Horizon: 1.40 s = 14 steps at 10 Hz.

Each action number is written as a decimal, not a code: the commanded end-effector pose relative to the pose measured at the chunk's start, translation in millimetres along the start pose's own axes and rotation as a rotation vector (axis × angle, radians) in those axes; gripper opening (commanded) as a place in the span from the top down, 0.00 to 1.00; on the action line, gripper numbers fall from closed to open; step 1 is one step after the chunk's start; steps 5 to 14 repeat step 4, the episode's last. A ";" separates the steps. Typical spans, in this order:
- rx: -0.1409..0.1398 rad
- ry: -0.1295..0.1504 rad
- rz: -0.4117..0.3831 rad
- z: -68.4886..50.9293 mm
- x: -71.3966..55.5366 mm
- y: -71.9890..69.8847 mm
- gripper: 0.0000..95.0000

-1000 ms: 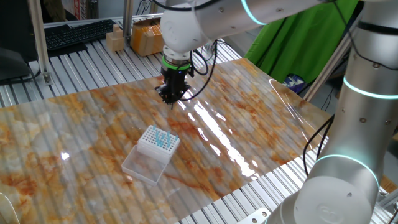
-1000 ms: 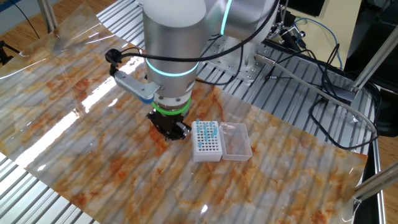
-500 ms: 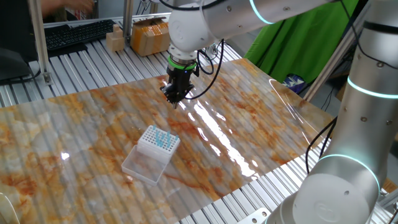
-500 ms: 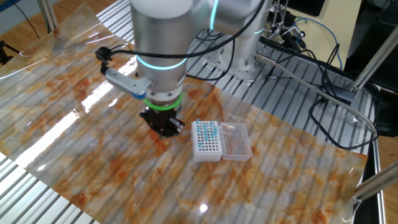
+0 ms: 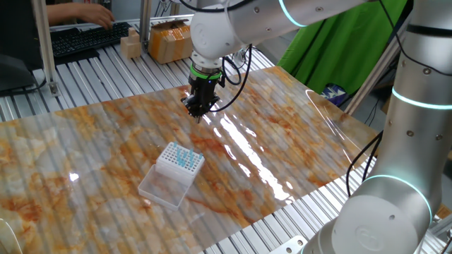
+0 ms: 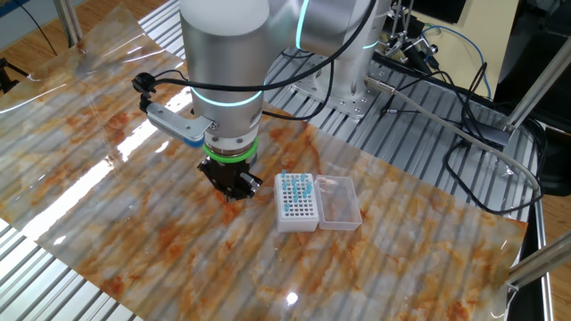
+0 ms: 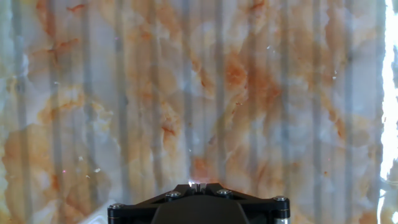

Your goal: Insert a medium pipette tip into the holder for medium pipette tips

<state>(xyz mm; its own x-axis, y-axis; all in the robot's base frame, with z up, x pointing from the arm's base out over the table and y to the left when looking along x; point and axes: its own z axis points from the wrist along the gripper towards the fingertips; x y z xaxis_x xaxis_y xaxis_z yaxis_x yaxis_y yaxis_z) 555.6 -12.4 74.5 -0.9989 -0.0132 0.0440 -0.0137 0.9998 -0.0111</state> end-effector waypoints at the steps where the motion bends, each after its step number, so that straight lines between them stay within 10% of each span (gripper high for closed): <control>1: 0.001 0.000 0.000 0.1 -0.1 -0.2 1.00; 14: 0.003 0.001 0.001 0.1 -0.1 -0.2 1.00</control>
